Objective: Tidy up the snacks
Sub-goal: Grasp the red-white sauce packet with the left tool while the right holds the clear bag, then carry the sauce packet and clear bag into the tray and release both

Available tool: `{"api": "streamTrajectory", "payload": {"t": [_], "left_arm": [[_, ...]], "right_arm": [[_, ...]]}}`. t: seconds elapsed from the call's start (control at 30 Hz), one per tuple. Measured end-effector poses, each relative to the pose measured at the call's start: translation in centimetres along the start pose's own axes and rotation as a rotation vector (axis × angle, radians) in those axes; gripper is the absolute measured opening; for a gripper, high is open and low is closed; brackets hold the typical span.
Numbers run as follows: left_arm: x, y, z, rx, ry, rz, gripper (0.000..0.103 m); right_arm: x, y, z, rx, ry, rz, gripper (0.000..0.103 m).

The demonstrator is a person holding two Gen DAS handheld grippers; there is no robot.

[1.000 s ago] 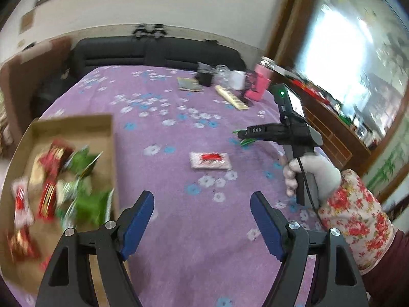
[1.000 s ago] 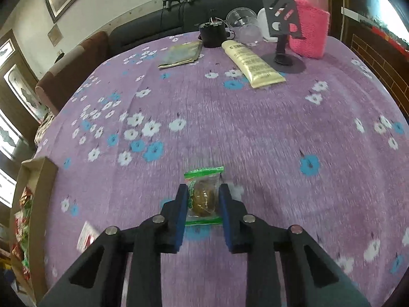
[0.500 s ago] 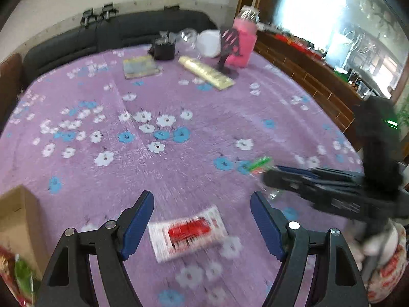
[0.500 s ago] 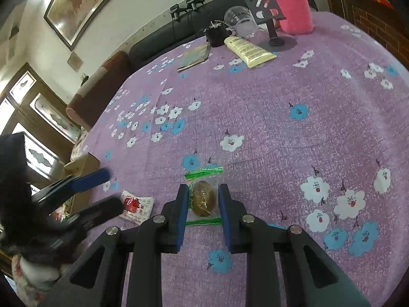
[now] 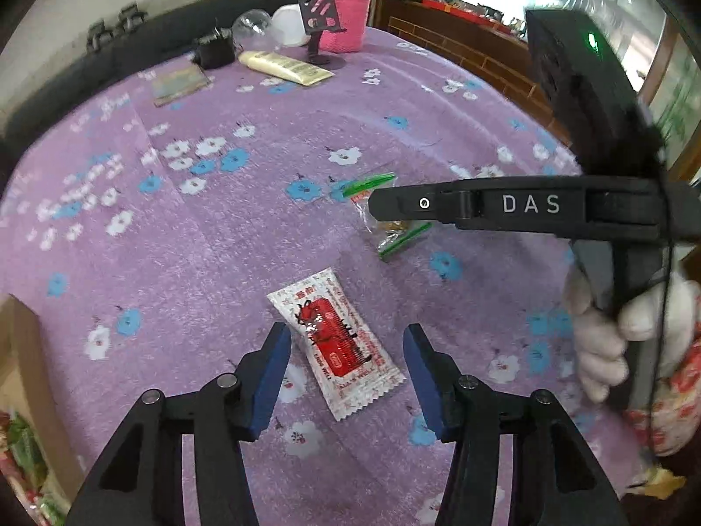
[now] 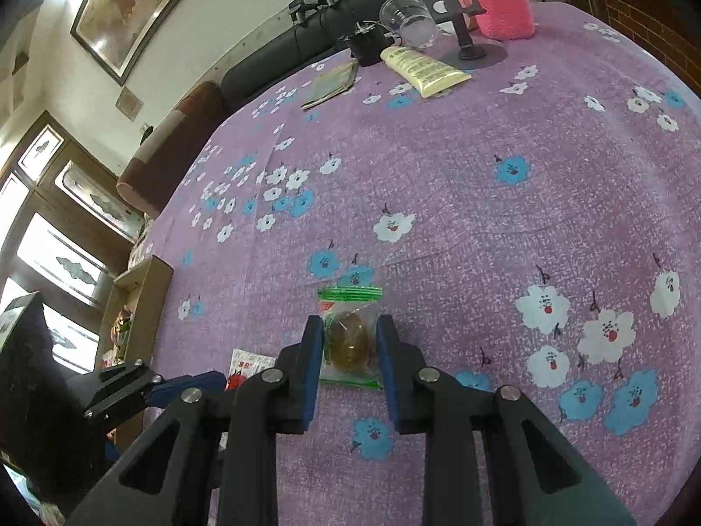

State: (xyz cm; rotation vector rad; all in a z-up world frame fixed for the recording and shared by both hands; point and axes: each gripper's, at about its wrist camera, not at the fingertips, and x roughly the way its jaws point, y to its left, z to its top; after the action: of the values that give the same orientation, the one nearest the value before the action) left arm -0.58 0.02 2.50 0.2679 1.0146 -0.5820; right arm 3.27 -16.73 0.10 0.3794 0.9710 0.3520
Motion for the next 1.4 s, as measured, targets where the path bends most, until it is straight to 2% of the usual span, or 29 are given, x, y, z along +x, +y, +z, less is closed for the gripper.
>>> {"api": "streamTrajectory", "payload": {"t": [0.1, 0.27, 0.33, 0.37, 0.4, 0.5, 0.53, 0.77, 1.0, 1.2, 1.3, 1.4], "left_arm": [[0.6, -0.5, -0.1, -0.004, -0.009, 0.076, 0.056], [1.4, -0.2, 0.1, -0.081, -0.049, 0.098, 0.057], [1.5, -0.3, 0.3, -0.098, -0.060, 0.093, 0.048], [1.5, -0.3, 0.3, -0.100, -0.064, 0.093, 0.033], [1.3, -0.4, 0.2, -0.105, -0.066, 0.082, 0.031], [0.9, -0.4, -0.2, -0.130, -0.085, 0.067, 0.030], [0.7, -0.3, -0.4, -0.140, -0.092, 0.065, 0.030], [-2.6, 0.5, -2.1, -0.231, -0.172, 0.032, 0.030], [-8.0, 1.8, -5.5, -0.334, -0.272, 0.020, 0.030], [-13.3, 4.1, -9.6, -0.410, -0.362, 0.127, 0.030], [-15.5, 6.0, -12.1, -0.465, -0.393, 0.191, 0.030], [-17.4, 8.0, -14.6, -0.529, -0.413, 0.246, 0.030]], "right_arm": [[0.0, 0.7, -0.3, -0.038, -0.003, -0.024, 0.025], [0.2, 1.4, -0.7, -0.078, -0.001, -0.047, 0.028], [0.2, 1.9, -0.9, -0.099, -0.008, -0.051, 0.035], [0.3, 2.0, -0.9, -0.108, -0.012, -0.054, 0.036], [0.3, 2.2, -1.0, -0.120, -0.017, -0.060, 0.037], [0.4, 2.6, -1.1, -0.150, -0.026, -0.087, 0.034], [0.4, 2.6, -1.1, -0.151, -0.026, -0.105, 0.023], [-0.9, 2.1, -0.8, -0.119, -0.084, -0.095, 0.021], [-1.7, 2.7, -0.9, -0.136, -0.126, -0.077, 0.021], [-2.3, 4.3, -1.5, -0.178, -0.160, -0.060, 0.021], [-2.5, 6.1, -2.1, -0.216, -0.162, -0.070, 0.021], [-3.2, 8.4, -3.0, -0.242, -0.161, -0.032, 0.021]]}}
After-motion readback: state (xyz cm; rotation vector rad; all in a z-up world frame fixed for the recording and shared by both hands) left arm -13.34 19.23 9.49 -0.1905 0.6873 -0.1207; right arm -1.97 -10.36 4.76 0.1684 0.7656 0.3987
